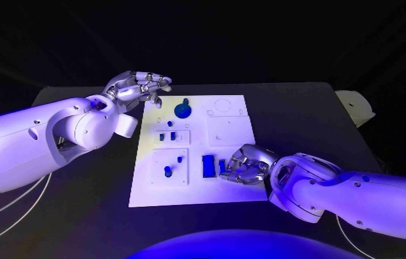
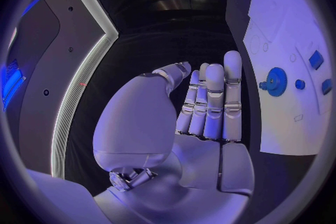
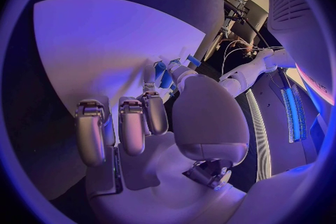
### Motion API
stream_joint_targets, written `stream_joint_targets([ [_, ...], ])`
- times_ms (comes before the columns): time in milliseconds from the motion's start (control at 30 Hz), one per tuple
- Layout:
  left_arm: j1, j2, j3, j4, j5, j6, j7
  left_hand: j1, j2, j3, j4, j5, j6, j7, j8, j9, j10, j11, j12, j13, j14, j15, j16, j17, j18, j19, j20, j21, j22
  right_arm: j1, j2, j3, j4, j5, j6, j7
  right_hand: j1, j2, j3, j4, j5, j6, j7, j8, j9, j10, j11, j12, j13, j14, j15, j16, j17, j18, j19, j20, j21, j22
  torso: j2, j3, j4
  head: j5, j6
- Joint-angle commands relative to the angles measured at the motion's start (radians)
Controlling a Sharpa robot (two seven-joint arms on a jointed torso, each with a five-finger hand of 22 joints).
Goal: Assemble the parts on the task board
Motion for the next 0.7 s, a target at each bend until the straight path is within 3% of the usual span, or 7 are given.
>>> stream_joint_targets([
  [33, 0.001, 0.001, 0.001, 0.004, 0.0, 0.017, 0.003, -0.001, 0.013, 0.002, 0.007, -0.001, -0.005, 0.001, 0.005, 0.002, -0.01, 0.0, 0.005, 0.001, -0.01, 0.0, 0.001, -0.001, 0.006, 0.003, 0.005, -0.004, -0.001, -0.003, 0.005, 0.0, -0.009, -0.024, -0.005, -0.02, 0.004, 0.01, -0.004, 0.002, 0.002, 0.002, 0.003, -0.003, -0.001, 0.033, -0.003, 0.0, 0.172, 0.1, -0.003, 0.006, 0.253, -0.014, 0.103, -0.004, 0.005, 0.263, 0.0, 0.0011, 0.0002, 0.0, -0.002],
  [133, 0.001, 0.001, 0.001, 0.004, 0.0, 0.017, 0.003, -0.001, 0.013, 0.002, 0.007, -0.001, -0.005, 0.001, 0.005, 0.002, -0.01, 0.0, 0.005, 0.001, -0.01, 0.0, 0.001, -0.001, 0.006, 0.003, 0.005, -0.004, -0.001, -0.003, 0.007, 0.0, -0.014, -0.029, -0.014, -0.03, 0.0, 0.027, -0.005, 0.003, 0.004, 0.005, 0.002, -0.003, -0.002, 0.035, -0.004, 0.005, 0.174, 0.1, -0.004, 0.007, 0.254, -0.014, 0.103, -0.005, 0.005, 0.263, -0.001, 0.0, 0.0008, 0.001, -0.003],
  [400, 0.001, 0.0, 0.001, 0.003, 0.0, 0.018, 0.002, -0.001, 0.013, 0.002, 0.007, -0.001, -0.005, 0.001, 0.005, 0.002, -0.01, 0.0, 0.005, 0.001, -0.01, 0.0, 0.001, -0.001, 0.006, 0.003, 0.005, -0.004, -0.001, -0.004, 0.012, 0.0, -0.021, -0.034, -0.01, -0.041, -0.001, 0.036, -0.005, 0.003, 0.006, 0.007, 0.001, -0.002, -0.002, 0.038, -0.004, 0.011, 0.177, 0.101, -0.004, 0.008, 0.256, -0.014, 0.103, -0.005, 0.005, 0.263, -0.002, 0.0012, -0.0015, 0.003, -0.002],
  [700, 0.001, 0.001, 0.001, 0.003, 0.0, 0.019, 0.002, -0.001, 0.013, 0.002, 0.007, -0.001, -0.005, 0.001, 0.005, 0.002, -0.01, 0.0, 0.005, 0.001, -0.01, 0.0, 0.001, -0.001, 0.006, 0.003, 0.005, -0.004, -0.001, -0.003, 0.012, 0.0, -0.015, -0.034, 0.011, -0.035, 0.02, 0.012, -0.029, -0.002, -0.018, 0.004, 0.001, -0.003, -0.003, 0.036, -0.004, 0.006, 0.175, 0.1, -0.005, 0.006, 0.252, -0.014, 0.103, -0.006, 0.005, 0.263, -0.002, 0.0006, -0.0007, 0.0, 0.002],
])
